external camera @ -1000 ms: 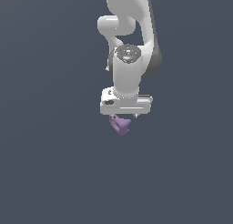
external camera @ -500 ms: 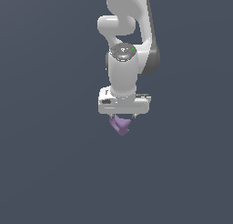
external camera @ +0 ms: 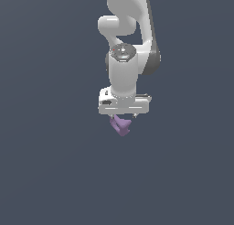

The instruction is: Pick up the object and move it to a goal position.

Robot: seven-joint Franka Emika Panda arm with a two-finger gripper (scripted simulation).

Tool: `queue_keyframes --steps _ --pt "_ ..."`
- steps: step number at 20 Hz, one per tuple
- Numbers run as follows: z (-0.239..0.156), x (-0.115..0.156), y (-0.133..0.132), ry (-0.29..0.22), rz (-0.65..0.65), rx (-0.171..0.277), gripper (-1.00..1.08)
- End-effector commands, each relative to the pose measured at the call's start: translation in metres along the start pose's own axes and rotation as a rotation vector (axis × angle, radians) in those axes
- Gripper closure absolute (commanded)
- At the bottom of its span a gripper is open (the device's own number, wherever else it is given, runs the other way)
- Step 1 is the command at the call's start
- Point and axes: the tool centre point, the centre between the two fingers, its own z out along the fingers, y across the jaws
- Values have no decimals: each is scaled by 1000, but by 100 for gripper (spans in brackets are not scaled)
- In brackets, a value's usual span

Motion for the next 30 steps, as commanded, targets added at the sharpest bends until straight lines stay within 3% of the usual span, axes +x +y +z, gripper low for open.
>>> queue_keyframes --steps 1,22,30 --pt "1 -2 1 -1 -27 -2 -92" --pt "23 -30 12 -32 -517 -31 -92" --pt "27 -37 14 -40 -635 -35 -92"
